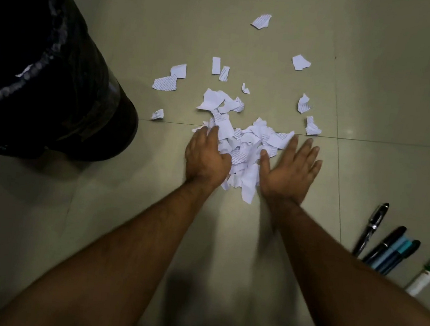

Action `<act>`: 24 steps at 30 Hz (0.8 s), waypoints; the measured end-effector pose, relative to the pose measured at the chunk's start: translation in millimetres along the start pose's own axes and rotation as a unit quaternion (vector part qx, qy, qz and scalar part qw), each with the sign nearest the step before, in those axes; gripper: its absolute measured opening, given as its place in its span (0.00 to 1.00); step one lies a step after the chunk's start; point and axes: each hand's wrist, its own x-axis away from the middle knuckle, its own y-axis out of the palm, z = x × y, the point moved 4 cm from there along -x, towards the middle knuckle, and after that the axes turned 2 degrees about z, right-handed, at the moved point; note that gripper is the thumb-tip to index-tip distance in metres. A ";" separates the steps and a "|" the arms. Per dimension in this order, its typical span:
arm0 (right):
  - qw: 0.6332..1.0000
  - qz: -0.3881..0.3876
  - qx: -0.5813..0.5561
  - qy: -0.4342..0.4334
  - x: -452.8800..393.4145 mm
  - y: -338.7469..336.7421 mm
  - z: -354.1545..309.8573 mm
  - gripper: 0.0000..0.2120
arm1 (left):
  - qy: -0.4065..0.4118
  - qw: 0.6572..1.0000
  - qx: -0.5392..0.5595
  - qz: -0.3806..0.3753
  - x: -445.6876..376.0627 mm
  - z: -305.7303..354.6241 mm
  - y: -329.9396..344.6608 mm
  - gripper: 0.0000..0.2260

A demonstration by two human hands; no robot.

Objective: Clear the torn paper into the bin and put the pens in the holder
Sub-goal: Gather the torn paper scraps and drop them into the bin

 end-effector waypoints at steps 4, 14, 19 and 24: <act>0.999 -0.013 0.029 -0.010 0.8 2.8 -0.3 0.38 | 0.062 0.998 0.004 0.016 0.5 10.0 3.4 0.27; 0.996 0.005 0.043 -0.082 -4.3 0.4 -14.2 0.33 | 0.125 0.990 -0.049 -0.045 -29.6 15.2 4.0 0.27; 0.983 0.050 -0.028 -0.175 -28.3 -3.8 -28.0 0.28 | 0.007 0.983 -0.133 0.130 -50.6 -19.7 -33.5 0.30; 0.994 -0.034 0.006 -0.101 -48.1 9.9 -33.0 0.32 | -0.057 0.991 -0.113 0.044 -84.6 -48.9 -17.6 0.32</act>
